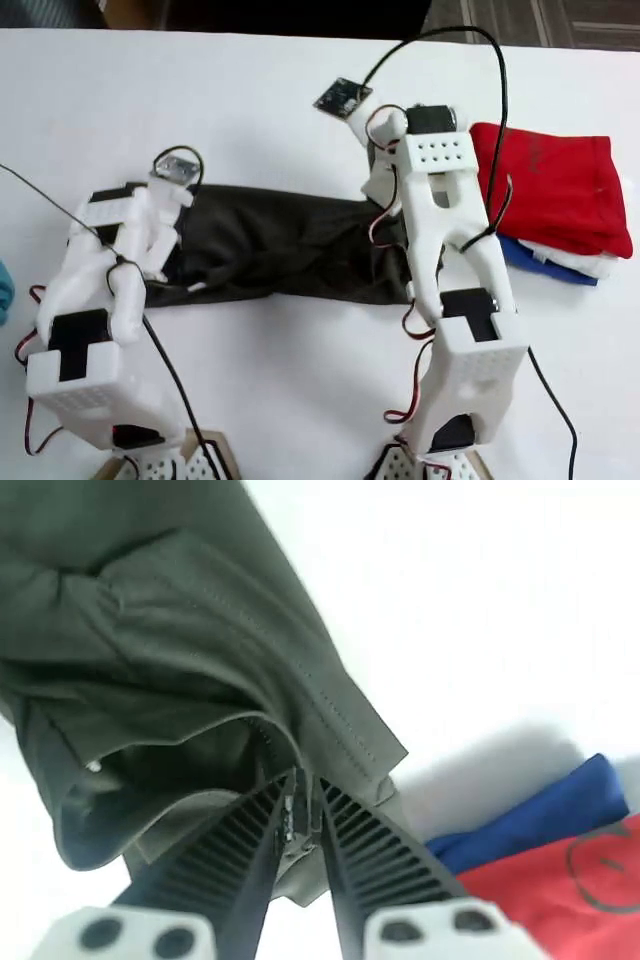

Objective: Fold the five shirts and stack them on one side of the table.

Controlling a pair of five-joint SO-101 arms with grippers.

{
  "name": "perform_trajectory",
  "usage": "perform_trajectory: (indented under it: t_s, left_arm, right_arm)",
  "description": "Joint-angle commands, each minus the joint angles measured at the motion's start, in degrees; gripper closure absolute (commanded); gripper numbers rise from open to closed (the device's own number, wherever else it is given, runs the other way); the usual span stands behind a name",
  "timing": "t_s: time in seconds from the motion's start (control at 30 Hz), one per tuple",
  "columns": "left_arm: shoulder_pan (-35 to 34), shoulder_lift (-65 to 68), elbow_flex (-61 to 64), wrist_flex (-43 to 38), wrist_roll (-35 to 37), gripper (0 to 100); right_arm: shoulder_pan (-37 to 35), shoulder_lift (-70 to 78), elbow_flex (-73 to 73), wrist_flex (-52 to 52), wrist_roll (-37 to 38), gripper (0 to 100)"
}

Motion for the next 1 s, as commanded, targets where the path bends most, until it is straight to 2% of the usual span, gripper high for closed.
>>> perform_trajectory:
  t_s: [0.0,0.2,0.37,0.43,0.63,0.97]
  left_arm:
    - [0.62,0.44,-0.13,-1.14,-0.09,97]
    - [0.62,0.44,-0.13,-1.14,-0.09,97]
    - [0.62,0.44,-0.13,-1.14,-0.09,97]
    - [0.62,0.44,-0.13,-1.14,-0.09,97]
    - [0.62,0.44,-0.13,-1.14,-0.09,97]
    - [0.62,0.44,-0.13,-1.14,-0.09,97]
  right_arm:
    - [1.36,1.36,-2.37,-0.4,0.35,97.8]
    - [0.84,-0.4,-2.55,8.57,-0.26,95.4]
    - [0.92,-3.91,-2.02,10.33,0.88,77.4]
    - [0.57,-3.56,-1.93,11.82,2.02,74.1]
    - [0.66,-3.3,3.16,11.74,2.29,74.5]
    - [0.84,-3.21,11.87,1.54,2.29,76.8]
